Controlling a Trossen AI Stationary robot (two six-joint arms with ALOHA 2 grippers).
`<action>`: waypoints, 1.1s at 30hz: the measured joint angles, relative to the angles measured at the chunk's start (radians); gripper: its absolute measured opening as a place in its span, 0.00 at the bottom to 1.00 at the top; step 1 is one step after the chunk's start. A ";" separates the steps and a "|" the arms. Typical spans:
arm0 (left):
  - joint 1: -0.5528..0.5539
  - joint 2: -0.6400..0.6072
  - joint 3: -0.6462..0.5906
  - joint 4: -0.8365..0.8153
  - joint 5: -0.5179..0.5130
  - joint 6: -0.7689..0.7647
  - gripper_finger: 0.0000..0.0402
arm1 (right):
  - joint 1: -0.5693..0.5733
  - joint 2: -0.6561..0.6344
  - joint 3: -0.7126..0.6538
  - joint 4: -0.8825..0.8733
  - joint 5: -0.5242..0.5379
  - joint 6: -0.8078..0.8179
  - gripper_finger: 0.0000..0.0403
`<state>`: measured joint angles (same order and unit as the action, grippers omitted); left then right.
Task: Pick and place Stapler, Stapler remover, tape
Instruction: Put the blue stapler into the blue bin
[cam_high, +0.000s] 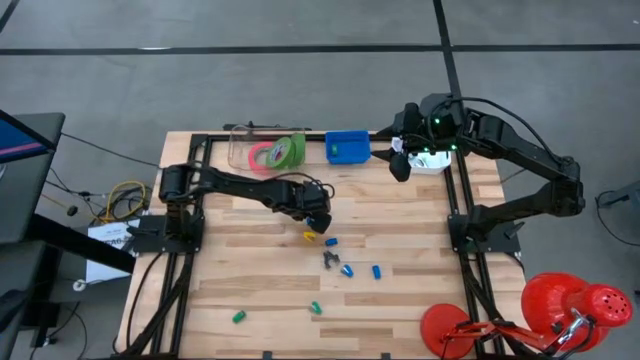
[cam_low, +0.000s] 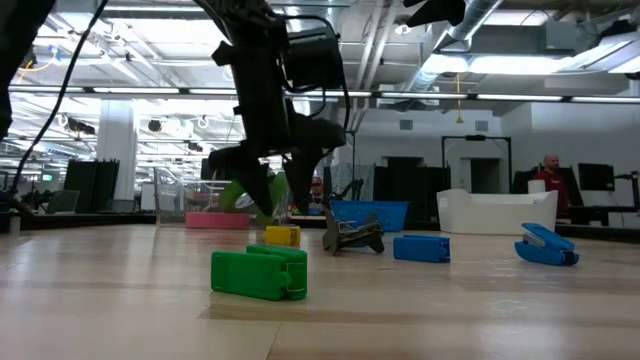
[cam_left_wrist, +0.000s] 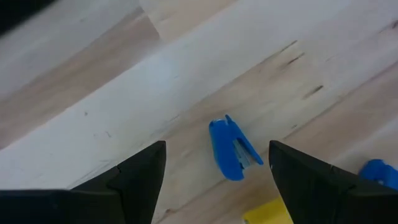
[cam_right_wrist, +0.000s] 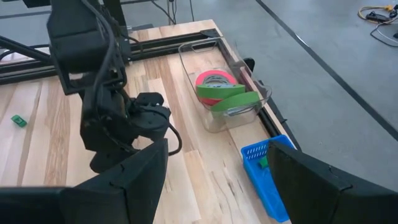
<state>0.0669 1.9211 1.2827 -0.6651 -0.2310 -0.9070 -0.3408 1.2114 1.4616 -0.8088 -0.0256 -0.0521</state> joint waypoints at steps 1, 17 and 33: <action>0.000 0.007 0.000 0.001 0.000 -0.002 0.68 | 0.000 0.000 0.000 0.000 0.000 0.000 0.66; 0.000 0.038 0.000 0.008 -0.008 -0.042 0.61 | 0.000 0.000 0.000 0.000 0.000 -0.002 0.66; 0.005 0.038 0.000 0.011 0.039 -0.041 0.33 | 0.000 0.000 0.000 0.000 0.000 -0.002 0.66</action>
<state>0.0715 1.9591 1.2823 -0.6543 -0.1921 -0.9478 -0.3408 1.2114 1.4616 -0.8089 -0.0254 -0.0540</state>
